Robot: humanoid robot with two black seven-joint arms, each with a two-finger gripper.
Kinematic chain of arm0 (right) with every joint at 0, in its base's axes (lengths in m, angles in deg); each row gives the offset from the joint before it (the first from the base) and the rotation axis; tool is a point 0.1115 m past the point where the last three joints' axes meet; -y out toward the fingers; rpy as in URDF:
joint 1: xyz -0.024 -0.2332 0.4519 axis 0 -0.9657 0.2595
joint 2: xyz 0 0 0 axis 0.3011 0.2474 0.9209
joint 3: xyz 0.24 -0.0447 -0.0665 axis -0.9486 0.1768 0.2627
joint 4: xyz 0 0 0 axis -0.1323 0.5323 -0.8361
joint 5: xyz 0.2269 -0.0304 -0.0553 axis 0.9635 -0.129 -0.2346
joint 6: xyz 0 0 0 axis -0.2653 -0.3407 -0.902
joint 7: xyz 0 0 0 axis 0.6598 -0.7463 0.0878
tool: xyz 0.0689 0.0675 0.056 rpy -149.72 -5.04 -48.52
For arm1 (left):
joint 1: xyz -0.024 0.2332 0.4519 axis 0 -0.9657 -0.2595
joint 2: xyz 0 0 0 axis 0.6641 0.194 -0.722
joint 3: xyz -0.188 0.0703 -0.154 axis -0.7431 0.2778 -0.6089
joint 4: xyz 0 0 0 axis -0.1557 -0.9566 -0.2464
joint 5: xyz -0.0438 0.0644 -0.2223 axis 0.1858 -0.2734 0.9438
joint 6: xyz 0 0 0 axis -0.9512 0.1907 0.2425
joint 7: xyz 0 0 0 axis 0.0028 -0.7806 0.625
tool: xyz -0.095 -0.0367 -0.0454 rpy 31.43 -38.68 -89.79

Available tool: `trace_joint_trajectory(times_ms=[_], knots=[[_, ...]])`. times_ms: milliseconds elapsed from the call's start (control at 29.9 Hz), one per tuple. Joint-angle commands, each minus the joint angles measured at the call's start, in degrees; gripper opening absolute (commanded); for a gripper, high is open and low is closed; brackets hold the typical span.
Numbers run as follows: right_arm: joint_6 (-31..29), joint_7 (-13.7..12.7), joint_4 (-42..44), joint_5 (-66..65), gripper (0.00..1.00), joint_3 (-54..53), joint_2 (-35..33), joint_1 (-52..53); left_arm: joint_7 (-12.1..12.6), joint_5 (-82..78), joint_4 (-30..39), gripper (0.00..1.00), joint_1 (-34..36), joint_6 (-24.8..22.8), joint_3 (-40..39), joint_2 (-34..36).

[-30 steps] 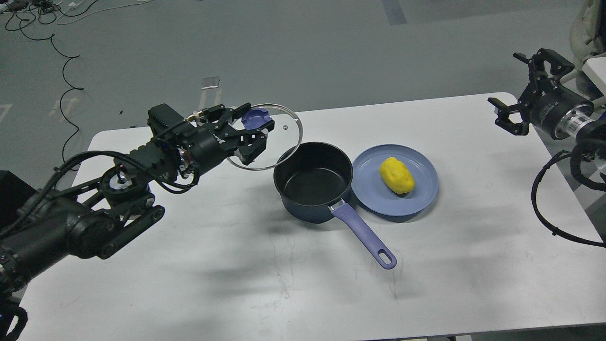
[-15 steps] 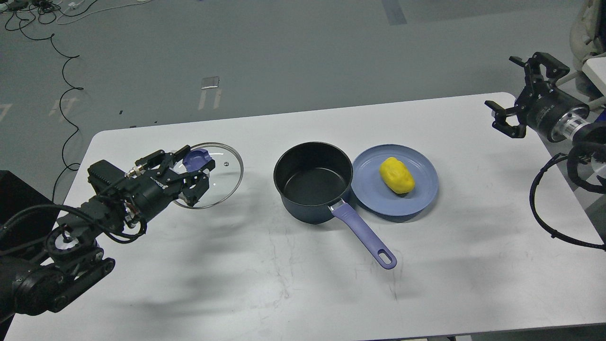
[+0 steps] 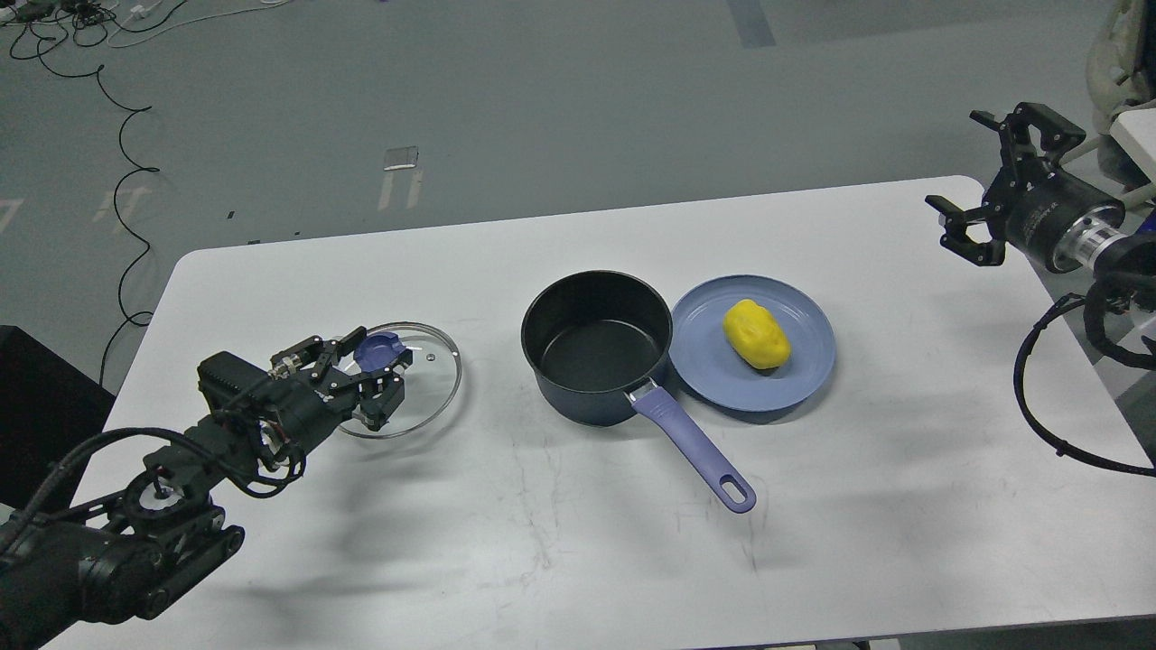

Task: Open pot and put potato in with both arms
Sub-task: 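Lower the lid onto the table beside the saucepan and release it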

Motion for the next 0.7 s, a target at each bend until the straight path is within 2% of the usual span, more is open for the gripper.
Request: trace_joint_trajectory(times_ms=[0,67,100,234,501,602,668], knots=[[0.0,0.0,0.0,0.0,1.00,0.0,0.0,0.0,0.0,0.0,-0.2,0.56,-0.1,0.0,0.0,-0.3],[0.0,0.0,0.0,0.0,1.00,0.0,0.0,-0.1,-0.1,0.0,-0.1,0.69,-0.1,0.1,0.0,-0.4],[0.0,0.0,0.0,0.0,1.00,0.0,0.0,-0.1,-0.2,0.0,-0.1,0.70,-0.1,0.2,0.1,-0.5],[0.1,0.0,0.0,0.0,1.00,0.1,0.1,-0.1,-0.3,0.0,-0.1,0.97,-0.1,2.5,0.9,-0.7],[0.0,-0.1,-0.7,0.0,1.00,0.1,-0.2,0.0,-1.3,1.7,-0.1,0.98,0.5,3.3,2.8,-1.8],[-0.2,-0.1,-2.4,-0.2,1.00,0.1,-0.5,0.1,-2.4,8.1,0.6,0.98,1.3,3.3,2.1,-1.5],[-0.3,0.0,-4.6,-1.1,1.00,0.9,-1.8,0.2,-3.9,15.5,0.8,0.98,4.4,3.3,2.2,-1.2]])
